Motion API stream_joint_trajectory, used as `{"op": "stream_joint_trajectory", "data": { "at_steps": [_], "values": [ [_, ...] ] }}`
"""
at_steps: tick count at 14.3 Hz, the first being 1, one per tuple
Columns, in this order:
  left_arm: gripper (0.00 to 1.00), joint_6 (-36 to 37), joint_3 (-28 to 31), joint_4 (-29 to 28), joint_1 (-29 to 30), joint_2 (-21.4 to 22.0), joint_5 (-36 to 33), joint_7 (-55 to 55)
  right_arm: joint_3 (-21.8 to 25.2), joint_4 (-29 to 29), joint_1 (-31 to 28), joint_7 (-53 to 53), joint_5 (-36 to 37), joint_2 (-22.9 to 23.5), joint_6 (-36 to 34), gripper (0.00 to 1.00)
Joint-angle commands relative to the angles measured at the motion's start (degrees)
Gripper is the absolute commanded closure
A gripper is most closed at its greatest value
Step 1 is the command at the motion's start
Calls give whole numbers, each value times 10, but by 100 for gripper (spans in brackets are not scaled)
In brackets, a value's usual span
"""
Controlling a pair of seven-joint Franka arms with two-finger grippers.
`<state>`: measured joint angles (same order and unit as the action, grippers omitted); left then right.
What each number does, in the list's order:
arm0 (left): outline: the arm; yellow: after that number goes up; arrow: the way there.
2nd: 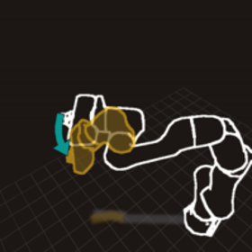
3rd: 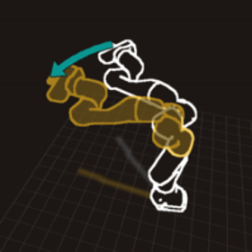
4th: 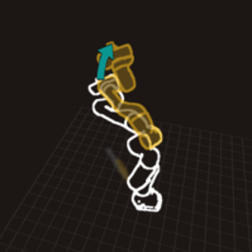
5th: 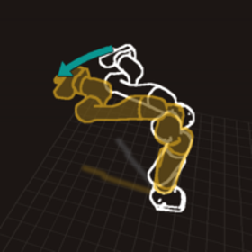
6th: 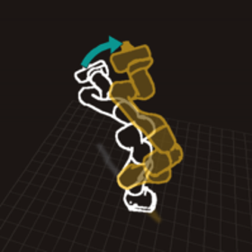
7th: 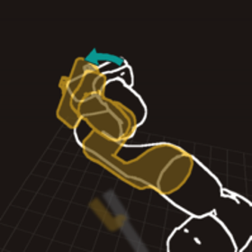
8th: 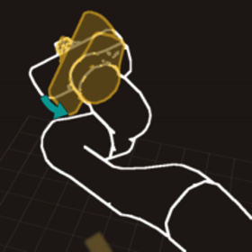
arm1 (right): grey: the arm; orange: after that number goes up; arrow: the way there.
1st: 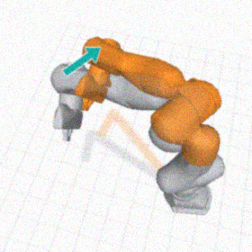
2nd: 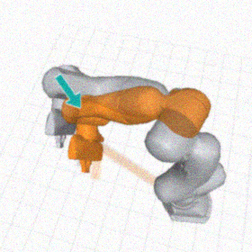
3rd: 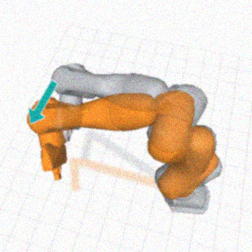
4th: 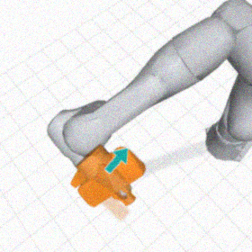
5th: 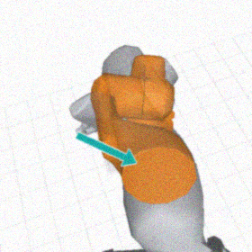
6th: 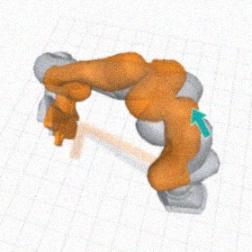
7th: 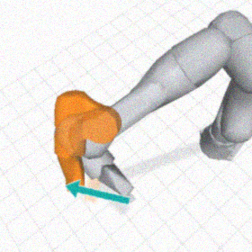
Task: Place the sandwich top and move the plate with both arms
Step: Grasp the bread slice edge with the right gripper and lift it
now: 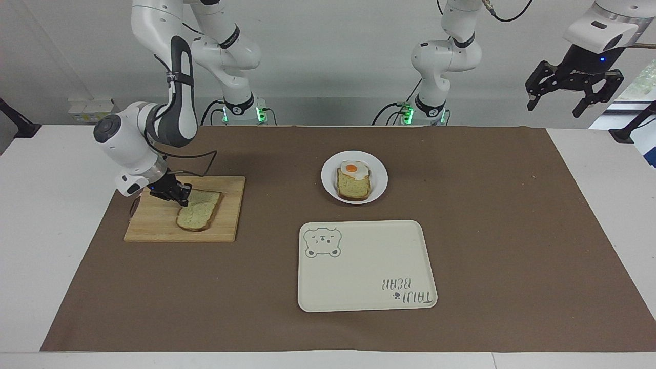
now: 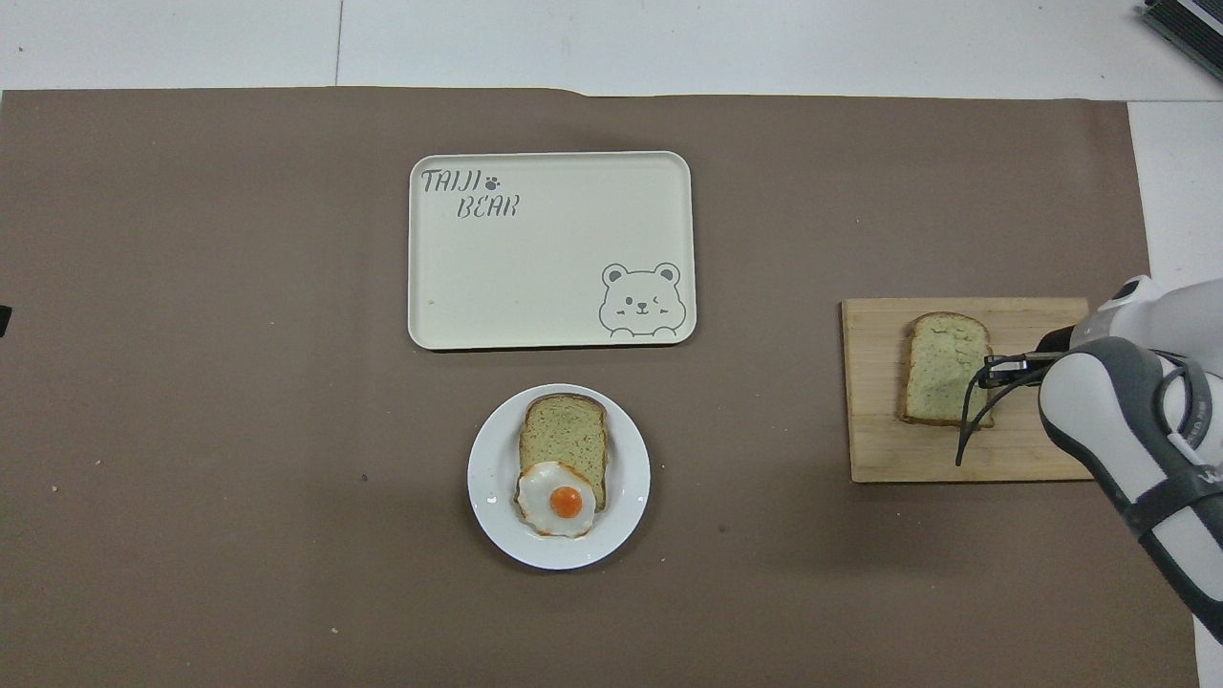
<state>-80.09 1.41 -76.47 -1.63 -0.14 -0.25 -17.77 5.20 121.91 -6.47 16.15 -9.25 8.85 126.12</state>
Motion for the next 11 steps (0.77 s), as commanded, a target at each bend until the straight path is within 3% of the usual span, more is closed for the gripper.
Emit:
{"op": "stream_joint_trajectory", "data": {
  "at_steps": [1,8,11],
  "values": [
    [0,4,0,-13,0,12,-5,-3,-5,-46,-2,13,18,-3,-60,100],
    [0,4,0,-13,0,12,-5,-3,-10,-115,-2,70,19,-44,-192,100],
    [0,4,0,-13,0,12,-5,-3,-23,-119,2,69,18,-79,-220,100]
  ]
}}
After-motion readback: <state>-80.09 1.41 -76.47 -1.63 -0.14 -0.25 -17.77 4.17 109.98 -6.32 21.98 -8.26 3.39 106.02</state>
